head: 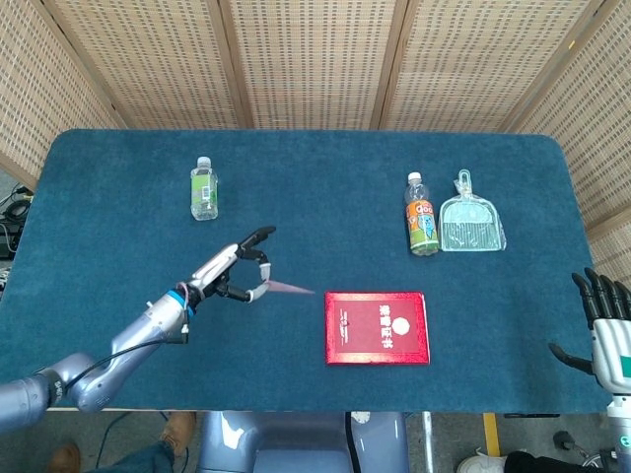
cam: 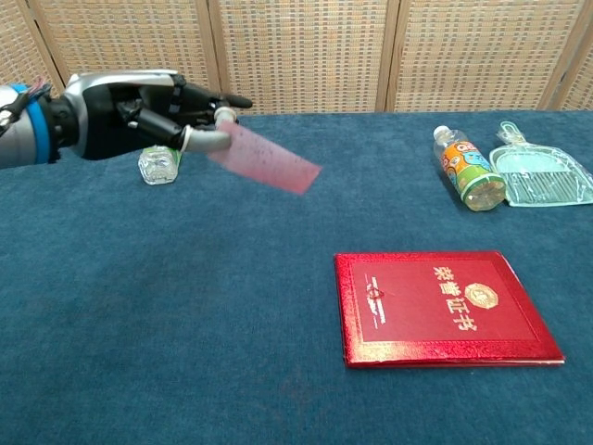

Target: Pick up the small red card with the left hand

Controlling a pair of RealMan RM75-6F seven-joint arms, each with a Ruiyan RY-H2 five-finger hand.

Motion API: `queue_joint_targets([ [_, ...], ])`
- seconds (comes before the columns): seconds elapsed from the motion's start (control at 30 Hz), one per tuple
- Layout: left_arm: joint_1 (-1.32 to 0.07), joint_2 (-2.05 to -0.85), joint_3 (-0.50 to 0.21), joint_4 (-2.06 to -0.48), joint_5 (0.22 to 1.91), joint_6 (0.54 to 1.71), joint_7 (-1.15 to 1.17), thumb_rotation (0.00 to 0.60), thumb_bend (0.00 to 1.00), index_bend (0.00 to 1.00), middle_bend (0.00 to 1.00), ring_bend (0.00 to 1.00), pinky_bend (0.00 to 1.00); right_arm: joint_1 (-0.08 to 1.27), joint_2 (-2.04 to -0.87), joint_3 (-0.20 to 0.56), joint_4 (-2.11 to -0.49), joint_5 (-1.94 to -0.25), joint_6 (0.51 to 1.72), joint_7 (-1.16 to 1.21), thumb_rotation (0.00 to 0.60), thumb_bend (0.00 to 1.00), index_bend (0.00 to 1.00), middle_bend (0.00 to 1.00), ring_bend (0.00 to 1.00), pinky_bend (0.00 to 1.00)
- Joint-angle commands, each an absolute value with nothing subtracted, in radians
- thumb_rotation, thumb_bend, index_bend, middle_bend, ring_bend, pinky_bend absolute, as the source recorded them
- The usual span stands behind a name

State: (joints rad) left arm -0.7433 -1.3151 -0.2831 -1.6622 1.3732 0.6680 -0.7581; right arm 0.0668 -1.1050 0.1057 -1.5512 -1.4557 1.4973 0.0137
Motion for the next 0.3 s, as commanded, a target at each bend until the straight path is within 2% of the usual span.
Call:
queue_joint_targets([
  [0.03, -0.747, -1.232, -0.219, -1.745, 1.471, 0.587, -0.834, 0.6, 0.48, 0.69, 0.0, 0.0, 0.0, 0.067, -1.105, 0.106, -1.552, -1.457, 1.498, 0.012, 0.6, 0.0, 0.05, 0.0, 0.0, 0.0],
  [0.3, -0.769, -1.215, -0.168, -1.772, 1.55, 0.608, -0.895, 0.6, 0.48, 0.69, 0.0, 0.0, 0.0, 0.069, -1.105, 0.107, -1.552, -1.453, 1.494, 0.012, 0.6, 0.0, 0.05, 0.0, 0.0, 0.0],
])
